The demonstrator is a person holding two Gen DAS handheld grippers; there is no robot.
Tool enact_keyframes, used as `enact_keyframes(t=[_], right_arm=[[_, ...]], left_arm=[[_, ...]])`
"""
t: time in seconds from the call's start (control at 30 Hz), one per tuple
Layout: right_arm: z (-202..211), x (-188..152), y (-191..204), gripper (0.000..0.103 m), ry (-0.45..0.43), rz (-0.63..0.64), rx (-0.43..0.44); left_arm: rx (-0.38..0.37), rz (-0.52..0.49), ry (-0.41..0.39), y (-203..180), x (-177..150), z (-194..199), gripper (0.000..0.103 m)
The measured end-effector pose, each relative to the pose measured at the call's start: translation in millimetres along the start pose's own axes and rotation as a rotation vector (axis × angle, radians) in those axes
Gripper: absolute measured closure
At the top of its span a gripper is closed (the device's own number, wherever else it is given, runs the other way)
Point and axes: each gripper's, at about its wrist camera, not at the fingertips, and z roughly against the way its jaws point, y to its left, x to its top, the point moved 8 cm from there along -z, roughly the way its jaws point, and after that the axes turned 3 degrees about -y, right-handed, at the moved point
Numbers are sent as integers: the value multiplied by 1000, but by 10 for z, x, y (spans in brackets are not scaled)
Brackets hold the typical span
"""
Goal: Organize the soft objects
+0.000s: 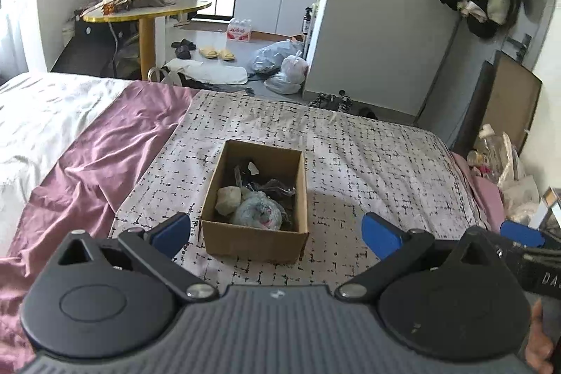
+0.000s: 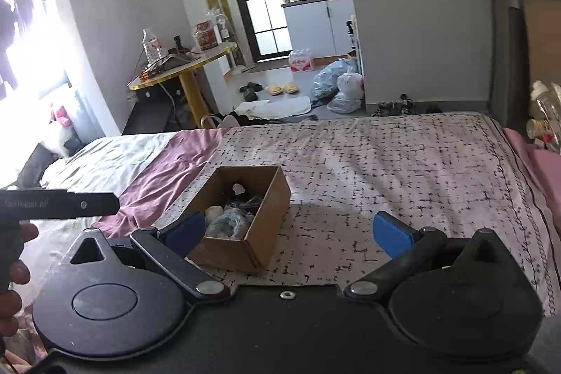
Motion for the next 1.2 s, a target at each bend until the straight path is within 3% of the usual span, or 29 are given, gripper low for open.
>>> enact_keyframes(t=[0.17, 0.4, 0.63, 0.97, 1.2], right_arm=[[104, -27, -133, 0, 30, -13, -40], [373, -84, -214, 0, 35, -10, -31], [533, -178, -344, 0, 52, -10, -72], [694, -222, -369, 0, 43, 5, -82], [639, -193, -296, 0, 55, 16, -69]], left_arm=[[-6, -15, 8, -116, -88, 147, 0], [-13, 0, 45, -184, -198, 279, 0], [-1, -50, 82, -274, -382, 359, 0], [59, -60, 39, -248, -398, 465, 0], [46, -65, 44, -317, -404, 469, 0]])
